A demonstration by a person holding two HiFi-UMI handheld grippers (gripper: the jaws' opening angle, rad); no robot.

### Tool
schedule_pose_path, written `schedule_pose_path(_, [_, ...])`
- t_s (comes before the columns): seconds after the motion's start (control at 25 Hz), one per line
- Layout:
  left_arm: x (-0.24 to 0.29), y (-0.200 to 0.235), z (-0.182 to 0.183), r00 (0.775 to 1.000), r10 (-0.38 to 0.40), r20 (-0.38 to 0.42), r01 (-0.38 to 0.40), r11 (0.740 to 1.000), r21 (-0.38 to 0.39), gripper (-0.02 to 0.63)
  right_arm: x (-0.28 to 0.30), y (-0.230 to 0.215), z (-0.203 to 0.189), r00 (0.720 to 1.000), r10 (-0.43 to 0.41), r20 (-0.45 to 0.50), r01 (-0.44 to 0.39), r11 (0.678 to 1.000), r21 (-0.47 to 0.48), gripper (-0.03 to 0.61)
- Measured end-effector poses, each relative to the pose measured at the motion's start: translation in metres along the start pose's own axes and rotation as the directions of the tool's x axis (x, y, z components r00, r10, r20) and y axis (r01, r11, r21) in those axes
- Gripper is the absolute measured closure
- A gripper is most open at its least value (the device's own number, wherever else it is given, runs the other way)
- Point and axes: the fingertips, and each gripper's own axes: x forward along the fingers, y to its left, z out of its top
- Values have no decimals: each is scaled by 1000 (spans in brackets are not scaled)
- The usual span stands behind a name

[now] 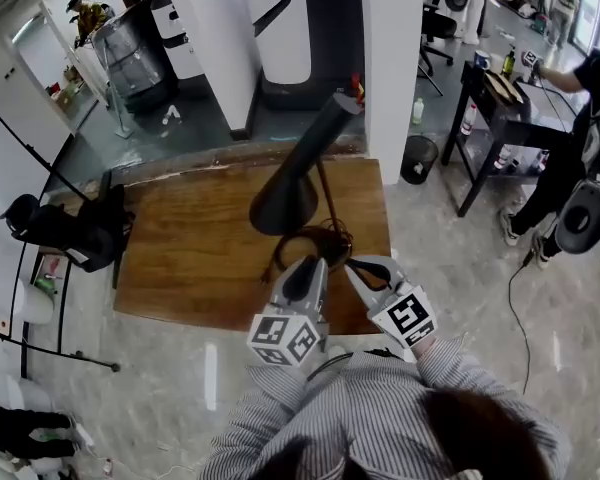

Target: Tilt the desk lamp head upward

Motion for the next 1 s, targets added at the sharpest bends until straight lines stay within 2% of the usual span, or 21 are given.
schedule_pose_path(0.24, [25, 28, -12, 1000, 9, -27, -11, 996, -91, 515, 40, -41, -11, 999, -42, -17, 42, 999, 30, 540])
schedule_pose_path(0.48, [44, 48, -3, 1000, 24, 10, -22, 983, -185, 491, 77, -74, -30, 996, -55, -68, 59, 996, 64, 494])
schedule_pose_path(0.68, [54, 56, 1, 998, 19, 58, 1, 945, -326, 471, 101, -81, -52, 992, -32, -123, 42, 996, 81, 486])
schedule_pose_path(0.84, [58, 61, 5, 995, 33, 94, 6, 925, -381, 468, 113, -85, -63, 990, -45, -131, 55, 995, 79, 486])
schedule_pose_path(1.0, [58, 62, 14, 985, 15, 171, 60, 903, -426, 469, 119, -87, -67, 989, -44, -144, 56, 995, 78, 488])
